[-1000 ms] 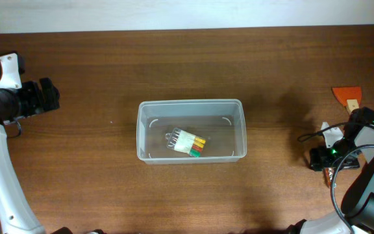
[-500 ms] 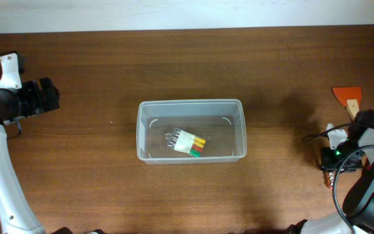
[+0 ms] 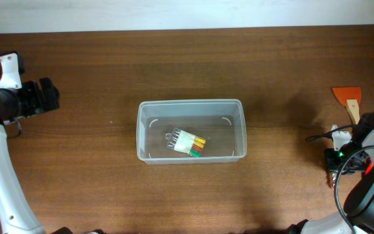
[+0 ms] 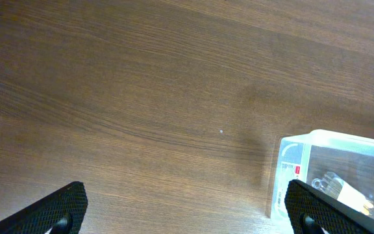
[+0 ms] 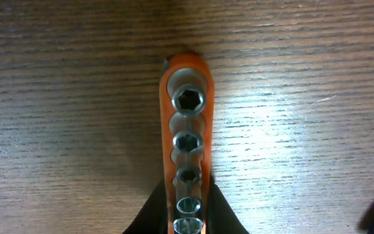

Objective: Pack container
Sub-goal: 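Lift the socket rail and carry it left over the container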

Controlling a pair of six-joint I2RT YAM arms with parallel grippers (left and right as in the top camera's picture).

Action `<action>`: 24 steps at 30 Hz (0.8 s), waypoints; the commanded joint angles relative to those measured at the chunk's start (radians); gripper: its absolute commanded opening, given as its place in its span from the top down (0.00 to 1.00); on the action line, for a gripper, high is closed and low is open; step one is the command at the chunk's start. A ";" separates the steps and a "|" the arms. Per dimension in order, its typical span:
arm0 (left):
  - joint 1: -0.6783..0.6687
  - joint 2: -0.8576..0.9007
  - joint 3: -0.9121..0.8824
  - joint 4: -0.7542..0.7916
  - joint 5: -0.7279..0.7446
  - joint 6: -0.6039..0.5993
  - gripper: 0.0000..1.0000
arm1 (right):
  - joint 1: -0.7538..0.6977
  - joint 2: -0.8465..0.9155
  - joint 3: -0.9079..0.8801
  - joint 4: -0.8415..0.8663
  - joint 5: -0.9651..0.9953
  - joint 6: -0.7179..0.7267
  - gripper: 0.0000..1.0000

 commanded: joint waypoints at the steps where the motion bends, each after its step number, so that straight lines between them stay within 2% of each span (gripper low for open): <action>1: 0.003 0.002 0.020 0.002 0.011 -0.009 0.01 | -0.006 0.013 -0.003 0.010 -0.011 -0.001 0.88; 5: 0.003 0.002 0.020 0.002 0.011 -0.009 0.01 | -0.002 0.013 0.029 0.010 -0.026 0.033 0.89; 8: 0.003 0.002 0.020 0.001 0.011 -0.009 0.01 | 0.039 0.013 0.116 -0.038 -0.032 0.048 0.94; 13: 0.003 0.002 0.020 0.001 0.011 -0.009 0.01 | 0.138 0.013 0.266 -0.137 -0.032 0.048 0.96; 24: 0.003 0.002 0.020 0.002 0.011 -0.009 0.01 | 0.537 0.013 0.650 -0.322 -0.032 0.040 0.96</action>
